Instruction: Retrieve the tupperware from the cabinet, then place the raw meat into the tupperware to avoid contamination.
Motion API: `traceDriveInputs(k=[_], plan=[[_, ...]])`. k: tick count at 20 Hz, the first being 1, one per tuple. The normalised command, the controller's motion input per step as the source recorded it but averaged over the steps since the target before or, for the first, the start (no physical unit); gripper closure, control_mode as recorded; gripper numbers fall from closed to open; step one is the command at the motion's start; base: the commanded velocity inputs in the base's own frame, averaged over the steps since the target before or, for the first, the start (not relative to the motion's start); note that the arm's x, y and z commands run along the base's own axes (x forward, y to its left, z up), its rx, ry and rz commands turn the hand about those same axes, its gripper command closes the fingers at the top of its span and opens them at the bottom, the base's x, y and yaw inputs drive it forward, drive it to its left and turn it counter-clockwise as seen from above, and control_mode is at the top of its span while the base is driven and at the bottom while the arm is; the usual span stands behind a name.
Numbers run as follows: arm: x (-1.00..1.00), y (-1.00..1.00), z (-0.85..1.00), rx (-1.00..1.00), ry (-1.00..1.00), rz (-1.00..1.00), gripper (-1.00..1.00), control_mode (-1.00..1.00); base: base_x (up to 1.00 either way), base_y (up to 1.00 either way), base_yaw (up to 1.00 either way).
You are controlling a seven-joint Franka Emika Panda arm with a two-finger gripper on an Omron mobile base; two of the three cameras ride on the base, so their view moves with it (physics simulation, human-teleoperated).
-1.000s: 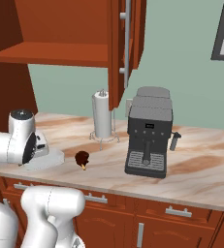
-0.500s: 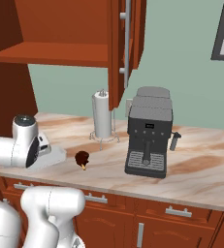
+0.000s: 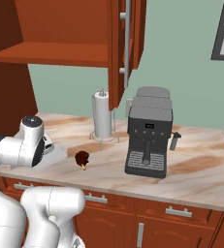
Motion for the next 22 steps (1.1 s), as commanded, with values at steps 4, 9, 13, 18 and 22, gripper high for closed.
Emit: traceDriveInputs(k=[4, 9, 13, 18, 22], plan=[[0.14, 0.00, -0.09, 0.00, 0.00, 0.14, 1.00, -1.00, 0.00, 0.00, 0.00], [0.17, 0.01, -0.12, 0.00, 0.00, 0.13, 1.00, -1.00, 0.00, 0.00, 0.00], [0.29, 0.00, -0.19, 0.00, 0.00, 0.07, 1.00, -1.00, 0.00, 0.00, 0.00], [0.36, 0.00, -0.23, -0.02, 0.00, 0.02, 1.00, -1.00, 0.00, 0.00, 0.00], [0.30, 0.05, -0.22, -0.02, 0.00, 0.01, 1.00, -1.00, 0.00, 0.00, 0.00]])
